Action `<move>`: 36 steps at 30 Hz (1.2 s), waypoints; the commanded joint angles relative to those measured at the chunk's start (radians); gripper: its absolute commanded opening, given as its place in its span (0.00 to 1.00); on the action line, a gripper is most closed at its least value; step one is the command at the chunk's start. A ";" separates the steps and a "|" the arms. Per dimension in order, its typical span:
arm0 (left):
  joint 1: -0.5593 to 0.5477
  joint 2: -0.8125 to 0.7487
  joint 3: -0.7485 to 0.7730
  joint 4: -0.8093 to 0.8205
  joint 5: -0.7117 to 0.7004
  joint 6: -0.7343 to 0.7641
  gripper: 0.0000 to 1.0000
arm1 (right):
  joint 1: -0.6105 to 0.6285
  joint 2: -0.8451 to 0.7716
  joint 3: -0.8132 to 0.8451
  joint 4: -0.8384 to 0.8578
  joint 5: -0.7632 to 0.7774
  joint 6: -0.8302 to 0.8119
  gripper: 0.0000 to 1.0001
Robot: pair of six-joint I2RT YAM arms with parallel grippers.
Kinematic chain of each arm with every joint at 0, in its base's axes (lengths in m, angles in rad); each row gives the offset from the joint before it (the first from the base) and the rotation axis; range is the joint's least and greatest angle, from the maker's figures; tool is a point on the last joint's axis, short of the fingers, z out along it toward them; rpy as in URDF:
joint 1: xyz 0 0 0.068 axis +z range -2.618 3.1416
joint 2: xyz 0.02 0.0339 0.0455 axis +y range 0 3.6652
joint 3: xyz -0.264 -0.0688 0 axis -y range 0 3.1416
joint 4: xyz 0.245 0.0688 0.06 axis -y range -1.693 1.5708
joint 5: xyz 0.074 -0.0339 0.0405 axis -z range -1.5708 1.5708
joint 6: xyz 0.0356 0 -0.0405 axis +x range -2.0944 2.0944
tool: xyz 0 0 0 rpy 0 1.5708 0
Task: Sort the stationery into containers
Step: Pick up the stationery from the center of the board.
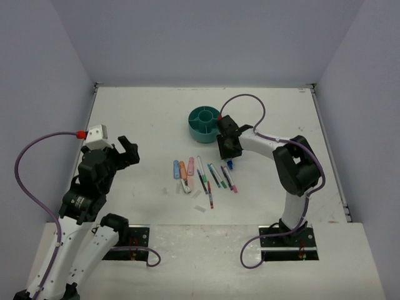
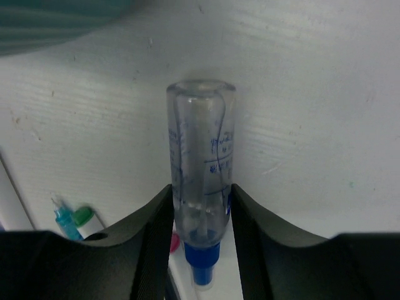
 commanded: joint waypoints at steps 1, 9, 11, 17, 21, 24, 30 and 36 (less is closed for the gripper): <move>-0.008 0.020 -0.001 0.037 0.021 0.028 1.00 | -0.002 0.038 0.020 -0.038 0.014 -0.021 0.43; -0.012 0.039 0.002 0.044 0.044 0.035 1.00 | -0.006 -0.039 0.026 -0.048 0.067 -0.018 0.03; -0.012 0.047 0.004 0.049 0.063 0.041 1.00 | -0.014 -0.097 0.027 -0.047 0.070 0.004 0.00; -0.012 0.099 0.030 0.085 0.256 0.051 1.00 | -0.078 -0.377 -0.086 0.119 -0.079 0.221 0.00; -0.013 0.139 -0.009 0.227 0.570 -0.003 1.00 | -0.089 -0.557 -0.284 0.359 -0.281 0.546 0.00; -0.018 0.174 -0.066 0.466 0.808 -0.089 1.00 | -0.069 -0.667 -0.441 0.593 -0.325 0.933 0.00; -0.099 0.229 -0.102 0.765 0.907 -0.173 1.00 | 0.169 -0.843 -0.476 0.553 0.099 1.382 0.00; -0.214 0.366 -0.067 0.839 0.840 -0.110 1.00 | 0.323 -0.830 -0.383 0.393 0.387 1.584 0.00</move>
